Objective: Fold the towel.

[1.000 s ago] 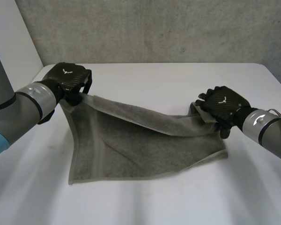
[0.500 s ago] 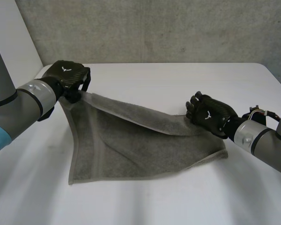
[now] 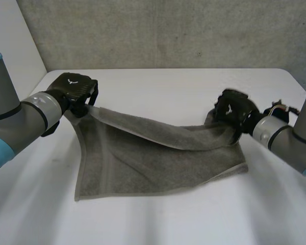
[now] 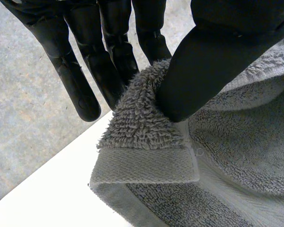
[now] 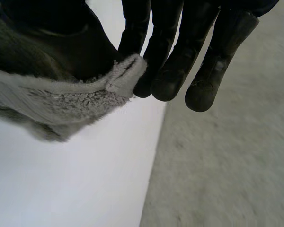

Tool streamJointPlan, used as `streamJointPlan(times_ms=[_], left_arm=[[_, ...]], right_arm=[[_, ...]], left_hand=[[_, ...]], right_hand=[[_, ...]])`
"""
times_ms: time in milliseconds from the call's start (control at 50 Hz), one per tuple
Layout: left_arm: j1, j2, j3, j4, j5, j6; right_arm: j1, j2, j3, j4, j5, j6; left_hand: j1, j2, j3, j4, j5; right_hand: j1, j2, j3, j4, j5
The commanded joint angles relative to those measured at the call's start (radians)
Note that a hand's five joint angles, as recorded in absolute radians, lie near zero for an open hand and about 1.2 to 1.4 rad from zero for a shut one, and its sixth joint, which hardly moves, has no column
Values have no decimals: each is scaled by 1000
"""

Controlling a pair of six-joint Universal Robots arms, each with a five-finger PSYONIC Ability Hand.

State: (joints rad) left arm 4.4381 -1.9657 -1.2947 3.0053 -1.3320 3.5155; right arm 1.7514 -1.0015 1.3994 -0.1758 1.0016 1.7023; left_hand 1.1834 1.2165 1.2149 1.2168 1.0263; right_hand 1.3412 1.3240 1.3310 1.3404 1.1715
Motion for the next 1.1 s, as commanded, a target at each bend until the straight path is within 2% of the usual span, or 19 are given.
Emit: streamJointPlan(times_ms=[20, 40, 140, 260, 380, 540, 600, 680, 760, 800, 880, 920, 1040, 1080, 1100], left_arm=[[6, 14, 3, -22, 1, 0], [9, 18, 5, -34, 1, 0], [12, 27, 9, -74, 2, -1], [10, 63, 26, -130, 4, -3], [12, 125, 68, -195, 5, -24], [10, 237, 293, -386, 19, -182], [9, 248, 341, -430, 31, -199], [10, 261, 478, -567, 77, -242], [15, 260, 545, -631, 99, -265], [24, 245, 565, -649, 100, -276], [55, 220, 549, -649, 102, -276], [89, 153, 508, -649, 106, -273], [86, 24, 479, -649, 103, -267], [83, -72, 489, -646, 105, -267], [82, -73, 489, -646, 105, -267]], right_arm=[[-26, -137, -48, -37, 58, 451], [-35, -152, -56, -31, 64, 518], [-88, -202, -63, 16, 116, 620], [-127, -325, -97, 171, 158, 668], [-141, -375, -175, 291, 184, 711], [-208, -470, -432, 573, 201, 838], [-213, -471, -487, 631, 201, 855], [-228, -476, -637, 804, 199, 869], [-230, -471, -714, 958, 190, 856], [-230, -459, -714, 984, 183, 855], [-228, -419, -680, 1004, 184, 844], [-221, -361, -620, 1003, 187, 808], [-194, -270, -551, 1001, 204, 735], [-141, -176, -551, 984, 245, 726], [-141, -175, -551, 984, 245, 726]], left_hand=[[213, 180, 181, 180, 195], [213, 180, 181, 180, 195], [213, 180, 181, 180, 195], [213, 180, 181, 180, 195], [213, 180, 181, 180, 195], [213, 180, 181, 180, 195], [213, 180, 181, 180, 195], [213, 180, 181, 180, 195], [213, 180, 181, 180, 195], [213, 180, 181, 180, 195], [213, 180, 181, 180, 195], [213, 180, 181, 180, 195], [213, 180, 181, 180, 195], [213, 180, 181, 180, 195], [213, 180, 181, 180, 195]], right_hand=[[55, 72, 65, 56, 50], [55, 72, 65, 56, 50], [55, 72, 65, 56, 50], [55, 72, 65, 56, 50], [55, 72, 65, 56, 50], [55, 72, 65, 56, 50], [55, 72, 65, 56, 50], [55, 72, 65, 56, 50], [55, 72, 65, 56, 50], [55, 72, 65, 56, 50], [55, 72, 65, 56, 50], [55, 72, 65, 56, 50], [55, 72, 65, 56, 50], [55, 72, 65, 56, 50], [55, 72, 65, 56, 50]])
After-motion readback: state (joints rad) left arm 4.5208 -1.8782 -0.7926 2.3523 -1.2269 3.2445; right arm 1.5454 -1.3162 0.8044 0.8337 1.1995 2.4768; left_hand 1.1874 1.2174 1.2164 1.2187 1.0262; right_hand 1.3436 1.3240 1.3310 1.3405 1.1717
